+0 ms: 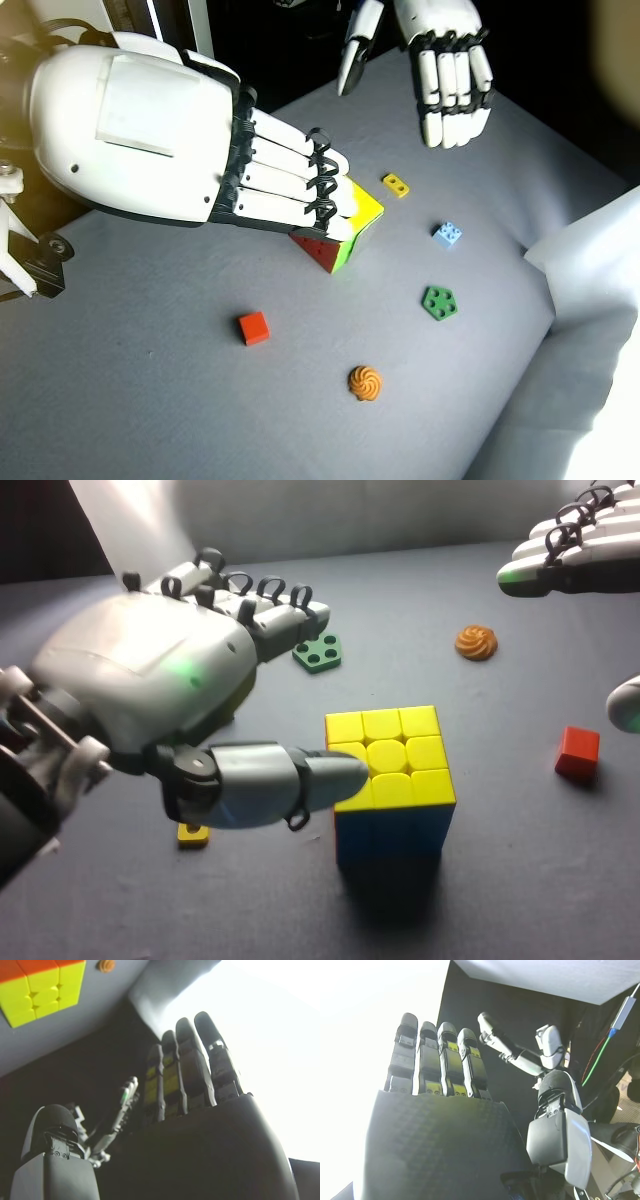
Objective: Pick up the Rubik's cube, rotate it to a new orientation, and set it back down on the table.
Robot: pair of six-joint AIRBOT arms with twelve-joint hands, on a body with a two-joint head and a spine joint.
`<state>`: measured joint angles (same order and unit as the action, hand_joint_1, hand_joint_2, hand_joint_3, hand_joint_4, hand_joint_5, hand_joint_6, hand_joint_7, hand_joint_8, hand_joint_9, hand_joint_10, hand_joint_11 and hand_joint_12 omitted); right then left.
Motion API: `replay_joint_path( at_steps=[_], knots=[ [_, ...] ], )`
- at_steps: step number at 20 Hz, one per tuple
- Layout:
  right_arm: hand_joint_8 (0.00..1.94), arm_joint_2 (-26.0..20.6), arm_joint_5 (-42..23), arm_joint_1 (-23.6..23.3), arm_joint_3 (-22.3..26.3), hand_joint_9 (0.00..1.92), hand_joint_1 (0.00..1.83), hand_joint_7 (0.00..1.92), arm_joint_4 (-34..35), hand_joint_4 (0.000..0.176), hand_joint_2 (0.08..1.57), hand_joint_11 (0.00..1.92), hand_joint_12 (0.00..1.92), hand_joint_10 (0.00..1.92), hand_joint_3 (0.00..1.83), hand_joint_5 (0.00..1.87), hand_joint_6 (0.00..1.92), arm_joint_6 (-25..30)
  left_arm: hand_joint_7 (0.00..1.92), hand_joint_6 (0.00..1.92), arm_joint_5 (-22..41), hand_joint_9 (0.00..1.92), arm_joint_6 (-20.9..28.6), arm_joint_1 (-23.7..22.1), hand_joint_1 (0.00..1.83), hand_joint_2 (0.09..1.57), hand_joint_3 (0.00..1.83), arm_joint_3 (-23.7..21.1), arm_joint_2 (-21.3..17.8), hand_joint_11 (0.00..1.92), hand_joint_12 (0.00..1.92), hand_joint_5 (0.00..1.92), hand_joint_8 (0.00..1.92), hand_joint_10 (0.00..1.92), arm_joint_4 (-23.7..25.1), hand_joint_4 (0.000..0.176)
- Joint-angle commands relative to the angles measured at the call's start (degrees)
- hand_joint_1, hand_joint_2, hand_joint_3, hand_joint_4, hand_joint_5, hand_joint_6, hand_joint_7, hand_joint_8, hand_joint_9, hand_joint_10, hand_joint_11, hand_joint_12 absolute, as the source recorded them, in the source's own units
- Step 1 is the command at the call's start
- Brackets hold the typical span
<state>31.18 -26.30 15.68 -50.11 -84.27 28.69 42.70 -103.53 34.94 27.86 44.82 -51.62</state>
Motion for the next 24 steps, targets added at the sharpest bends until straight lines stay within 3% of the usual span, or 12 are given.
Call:
replay_joint_path(
  at_steps=[1, 5, 6, 7, 8, 9, 10, 11, 12, 13, 14, 24],
  knots=[
    [0.01, -0.02, -0.81, -0.37, 0.01, 0.07, 0.0, 0.11, 3.04, 0.0, 1.1, 0.0, 0.31, 0.01, 0.0, 0.14, 0.0, 0.09, 0.11, 0.0, 5.36, 0.07, -0.51, -0.41, 0.32, 1.04, 0.0, 0.03, 0.62, 0.0, 0.17, 0.14, 0.0, 0.0, 2.39, 0.0],
    [0.0, -0.03, -0.74, -0.37, 0.02, 0.09, 0.0, 0.14, 3.03, 0.0, 1.1, 0.0, 0.4, 0.01, 0.0, 0.16, 0.0, -0.06, 0.12, 0.01, 6.96, 0.05, -2.17, -0.13, 0.91, 0.94, 0.0, 1.09, 4.97, 0.0, 0.17, 0.19, 0.0, 0.0, -0.56, 0.0],
    [0.0, -0.03, -0.74, -0.36, 0.02, 0.08, 0.0, 0.12, 3.03, 0.0, 1.11, 0.0, 0.37, 0.0, 0.01, 0.14, 0.0, -0.08, 0.12, 0.02, 7.75, 0.05, -2.17, 0.01, 1.06, 0.91, 0.0, 1.4, 5.99, 0.0, 0.16, 0.23, 0.0, 0.0, -1.0, 0.01],
    [0.01, -0.03, -0.74, -0.36, 0.02, 0.09, 0.0, 0.14, 3.03, 0.0, 1.11, 0.0, 0.42, 0.01, 0.0, 0.15, 0.0, -0.13, 0.18, 0.01, 8.99, 0.11, -2.24, 0.26, 1.14, 0.87, 0.0, 1.84, 7.48, 0.0, 0.4, 0.3, 0.01, 0.01, -2.05, 0.029],
    [0.0, -0.03, -0.74, -0.36, 0.02, 0.09, 0.0, 0.13, 3.03, 0.0, 1.11, 0.0, 0.38, 0.0, 0.0, 0.15, 0.0, -0.15, 0.23, 0.01, 9.52, 0.17, -2.25, 0.42, 1.22, 0.85, 0.0, 2.21, 8.62, 0.0, 0.66, 0.34, 0.01, 0.01, -2.91, 0.034],
    [0.0, -0.03, -0.74, -0.36, 0.02, 0.03, 0.0, 0.08, 3.03, 0.0, 1.12, 0.0, 0.22, 0.0, 0.0, 0.1, 0.0, -0.16, 0.15, 0.0, 9.91, 0.09, -2.25, 0.48, 1.19, 0.84, 0.0, 2.51, 9.56, 0.0, 0.51, 0.24, 0.0, 0.01, -4.03, 0.047],
    [0.0, -0.03, -0.74, -0.35, 0.02, 0.05, 0.03, 0.09, 3.03, 0.0, 1.11, 0.0, 0.28, 0.01, 0.0, 0.11, 0.0, -0.17, 0.12, 0.0, 10.29, 0.03, -2.25, 0.53, 1.26, 0.82, 0.0, 2.71, 10.29, 0.0, 0.27, 0.21, 0.0, 0.01, -4.87, 0.02],
    [0.0, -0.03, -0.74, -0.34, 0.02, 0.05, 0.05, 0.08, 3.03, 0.0, 1.11, 0.0, 0.29, 0.0, 0.0, 0.11, 0.0, -0.17, 0.04, 0.0, 10.78, 0.01, -2.25, 0.53, 1.28, 0.86, 0.0, 2.92, 11.11, 0.0, 0.05, 0.13, 0.0, 0.0, -6.01, 0.009],
    [0.0, -0.03, -0.74, -0.33, 0.03, 0.05, 0.04, 0.09, 3.03, 0.0, 1.11, 0.0, 0.29, 0.0, 0.0, 0.11, 0.0, -0.22, 0.03, 0.01, 11.55, 0.0, -2.25, 0.53, 1.29, 0.86, 0.01, 3.18, 12.11, 0.0, 0.01, 0.13, 0.0, 0.0, -7.66, 0.029],
    [0.0, -0.03, -0.74, -0.33, 0.03, 0.02, 0.06, 0.06, 3.03, 0.0, 1.11, 0.0, 0.2, 0.0, 0.0, 0.09, 0.0, -0.37, 0.03, 0.01, 12.25, 0.0, -2.24, 0.46, 1.27, 0.87, 0.01, 3.4, 12.96, 0.0, 0.0, 0.12, 0.0, 0.0, -9.27, 0.007],
    [0.0, -0.03, -0.74, -0.33, 0.03, 0.03, 0.05, 0.07, 3.03, 0.0, 1.12, 0.0, 0.24, 0.0, 0.0, 0.09, 0.0, -0.41, 0.01, 0.0, 12.71, 0.0, -2.24, 0.33, 1.27, 0.88, 0.01, 3.64, 13.6, 0.0, 0.0, 0.09, 0.0, 0.0, -10.14, 0.0],
    [0.0, -0.05, -0.8, -0.15, 0.07, 0.04, 0.06, 0.08, 3.03, 0.0, 1.12, 0.0, 0.22, 0.0, 0.0, 0.1, 0.0, -0.54, 0.01, 0.0, 14.51, 0.0, -1.92, -2.27, 1.35, 0.91, 0.01, 6.87, 19.08, 0.0, 0.0, 0.1, 0.0, 0.0, -22.3, 0.0]
  ],
)
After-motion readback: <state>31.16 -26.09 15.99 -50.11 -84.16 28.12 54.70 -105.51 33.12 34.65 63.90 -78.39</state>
